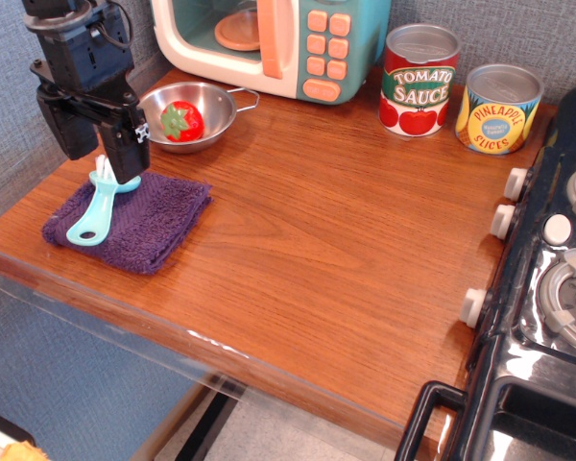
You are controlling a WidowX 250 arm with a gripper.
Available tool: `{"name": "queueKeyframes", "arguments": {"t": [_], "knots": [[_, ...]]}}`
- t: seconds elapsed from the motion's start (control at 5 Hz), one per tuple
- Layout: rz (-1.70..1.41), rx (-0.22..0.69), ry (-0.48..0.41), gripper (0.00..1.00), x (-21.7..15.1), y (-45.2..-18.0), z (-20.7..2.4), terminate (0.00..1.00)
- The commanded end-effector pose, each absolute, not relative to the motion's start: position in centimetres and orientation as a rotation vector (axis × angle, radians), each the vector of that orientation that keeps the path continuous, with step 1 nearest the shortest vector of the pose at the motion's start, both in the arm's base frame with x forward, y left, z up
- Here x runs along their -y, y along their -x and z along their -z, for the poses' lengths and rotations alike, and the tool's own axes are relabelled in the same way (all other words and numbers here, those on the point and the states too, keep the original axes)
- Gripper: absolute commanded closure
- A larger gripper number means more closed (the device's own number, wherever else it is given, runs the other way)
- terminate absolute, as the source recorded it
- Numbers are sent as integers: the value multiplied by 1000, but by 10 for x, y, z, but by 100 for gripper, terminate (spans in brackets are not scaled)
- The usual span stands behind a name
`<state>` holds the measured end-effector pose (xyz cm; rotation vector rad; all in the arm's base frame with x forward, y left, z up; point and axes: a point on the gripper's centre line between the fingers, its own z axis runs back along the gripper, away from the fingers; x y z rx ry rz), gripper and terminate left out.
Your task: Grab the tomato and place it next to the cloth and brush
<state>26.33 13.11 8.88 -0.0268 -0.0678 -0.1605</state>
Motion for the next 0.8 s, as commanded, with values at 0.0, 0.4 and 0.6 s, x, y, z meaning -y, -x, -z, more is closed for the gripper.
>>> {"name": "queueKeyframes", "arguments": {"t": [0.0,0.4,0.6], "knots": [[161,68,27,0,-131,-263,-89,0],[110,92,63,0,-158,-303,-97,0],[34,112,56,0,-176,-343,-105,0]]}}
